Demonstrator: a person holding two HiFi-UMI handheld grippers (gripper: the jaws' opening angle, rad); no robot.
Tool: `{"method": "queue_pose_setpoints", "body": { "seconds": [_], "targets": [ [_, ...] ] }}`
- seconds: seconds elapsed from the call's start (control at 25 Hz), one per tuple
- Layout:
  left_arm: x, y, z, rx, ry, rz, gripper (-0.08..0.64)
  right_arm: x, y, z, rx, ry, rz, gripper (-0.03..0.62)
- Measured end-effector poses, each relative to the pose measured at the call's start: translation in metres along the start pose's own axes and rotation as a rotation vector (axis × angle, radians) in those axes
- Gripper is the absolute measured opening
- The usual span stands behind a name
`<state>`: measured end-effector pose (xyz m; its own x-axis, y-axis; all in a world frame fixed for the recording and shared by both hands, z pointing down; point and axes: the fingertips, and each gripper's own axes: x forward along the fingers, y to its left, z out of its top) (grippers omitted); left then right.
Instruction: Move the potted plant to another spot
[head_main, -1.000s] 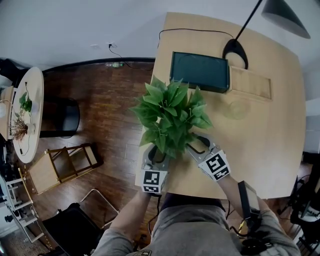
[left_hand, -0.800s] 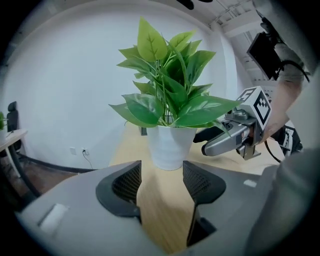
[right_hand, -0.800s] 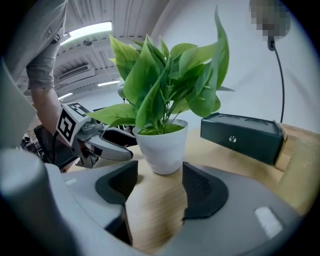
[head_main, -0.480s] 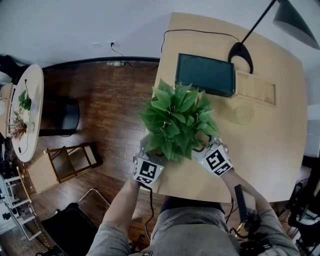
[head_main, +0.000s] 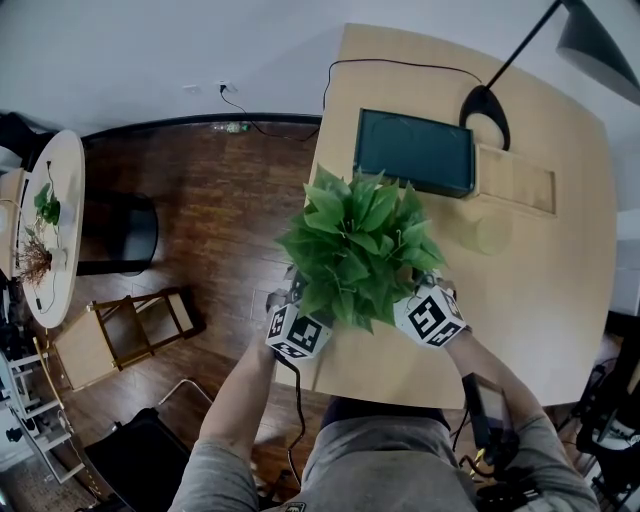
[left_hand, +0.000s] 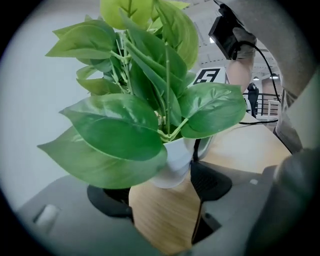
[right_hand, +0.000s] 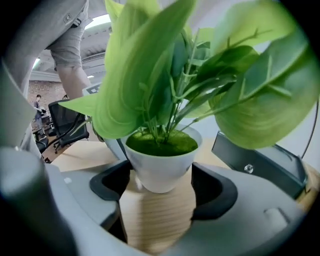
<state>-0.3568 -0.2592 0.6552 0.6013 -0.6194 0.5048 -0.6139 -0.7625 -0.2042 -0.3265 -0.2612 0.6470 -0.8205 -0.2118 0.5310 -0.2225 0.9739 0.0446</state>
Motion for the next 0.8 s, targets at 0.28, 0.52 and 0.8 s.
{"method": "queue_pose_setpoints", "body": {
  "seconds": [0.28,0.52,0.8],
  "targets": [
    [0.000,0.000,-0.001,-0.001,0.004,0.004,0.347,-0.001,-0.003,-0.002,0.010,0.015,-0.031,0.382],
    [0.002,0.001,0.001,0.004,0.020,0.007,0.347,-0.002,-0.006,-0.001,0.003,0.019,-0.041,0.380],
    [-0.005,0.001,0.023,0.017,-0.004,-0.029,0.347,-0.012,-0.004,0.012,0.010,0.015,-0.067,0.380]
  ]
}}
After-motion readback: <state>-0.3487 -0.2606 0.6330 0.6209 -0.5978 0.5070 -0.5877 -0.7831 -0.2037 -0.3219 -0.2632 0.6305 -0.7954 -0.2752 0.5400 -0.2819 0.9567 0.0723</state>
